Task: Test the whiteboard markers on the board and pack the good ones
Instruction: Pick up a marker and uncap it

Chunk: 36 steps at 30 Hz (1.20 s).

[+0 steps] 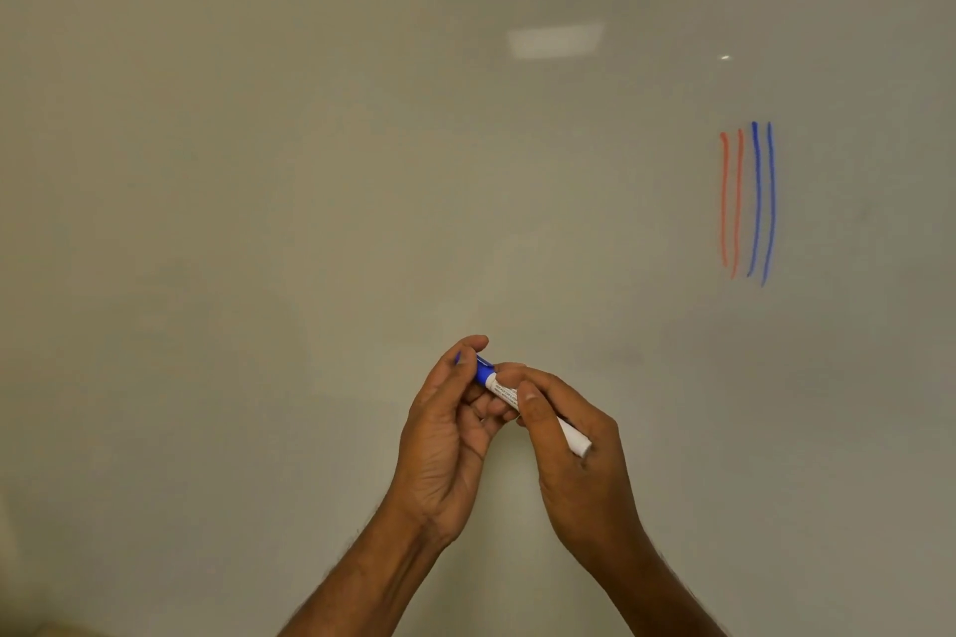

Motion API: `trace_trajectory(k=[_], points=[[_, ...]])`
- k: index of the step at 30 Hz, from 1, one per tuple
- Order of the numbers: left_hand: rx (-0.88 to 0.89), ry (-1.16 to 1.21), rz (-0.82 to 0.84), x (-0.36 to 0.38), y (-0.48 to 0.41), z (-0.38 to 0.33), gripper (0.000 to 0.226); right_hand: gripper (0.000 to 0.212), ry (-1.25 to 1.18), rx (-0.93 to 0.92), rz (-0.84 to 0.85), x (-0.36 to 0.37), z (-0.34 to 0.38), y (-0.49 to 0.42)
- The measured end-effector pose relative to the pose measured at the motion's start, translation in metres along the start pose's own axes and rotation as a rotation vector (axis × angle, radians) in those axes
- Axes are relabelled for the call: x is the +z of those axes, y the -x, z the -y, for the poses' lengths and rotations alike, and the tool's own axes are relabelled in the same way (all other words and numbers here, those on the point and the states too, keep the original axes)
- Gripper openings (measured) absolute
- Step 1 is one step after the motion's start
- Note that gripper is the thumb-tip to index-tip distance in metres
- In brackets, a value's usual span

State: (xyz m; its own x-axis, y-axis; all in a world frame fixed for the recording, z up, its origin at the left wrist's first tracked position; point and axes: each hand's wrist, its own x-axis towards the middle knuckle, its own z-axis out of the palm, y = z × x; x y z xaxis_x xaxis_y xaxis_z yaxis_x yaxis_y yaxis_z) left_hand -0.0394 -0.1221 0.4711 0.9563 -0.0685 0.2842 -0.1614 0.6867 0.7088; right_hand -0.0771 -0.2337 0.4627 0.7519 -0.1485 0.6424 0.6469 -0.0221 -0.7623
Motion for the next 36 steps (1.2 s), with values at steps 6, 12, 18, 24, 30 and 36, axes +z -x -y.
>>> trace_trajectory(k=[6, 12, 18, 24, 30, 36], points=[[-0.068, -0.050, -0.093, -0.055, 0.010, 0.008, 0.027, 0.024, 0.011, 0.109, 0.075, 0.024, -0.032, 0.024], [-0.095, -0.186, -0.186, -0.129, 0.024, 0.022, 0.032, 0.015, 0.133, 0.204, 0.161, 0.036, -0.087, 0.060], [-0.144, -0.453, -0.233, -0.209, 0.038, 0.041, 0.034, 0.011, 0.406, 0.224, 0.261, 0.062, -0.158, 0.097], [-0.197, -0.665, -0.375, -0.292, 0.058, 0.066, 0.031, 0.016, 0.512, 0.332, 0.285, 0.093, -0.231, 0.138], [-0.261, -1.182, -0.543, -0.397, 0.101, 0.092, 0.035, 0.016, 0.530, 0.447, 0.306, 0.122, -0.290, 0.168], [-0.409, -1.608, -0.355, -0.460, 0.136, 0.109, 0.049, 0.021, 0.689, 0.469, 0.407, 0.144, -0.350, 0.190]])
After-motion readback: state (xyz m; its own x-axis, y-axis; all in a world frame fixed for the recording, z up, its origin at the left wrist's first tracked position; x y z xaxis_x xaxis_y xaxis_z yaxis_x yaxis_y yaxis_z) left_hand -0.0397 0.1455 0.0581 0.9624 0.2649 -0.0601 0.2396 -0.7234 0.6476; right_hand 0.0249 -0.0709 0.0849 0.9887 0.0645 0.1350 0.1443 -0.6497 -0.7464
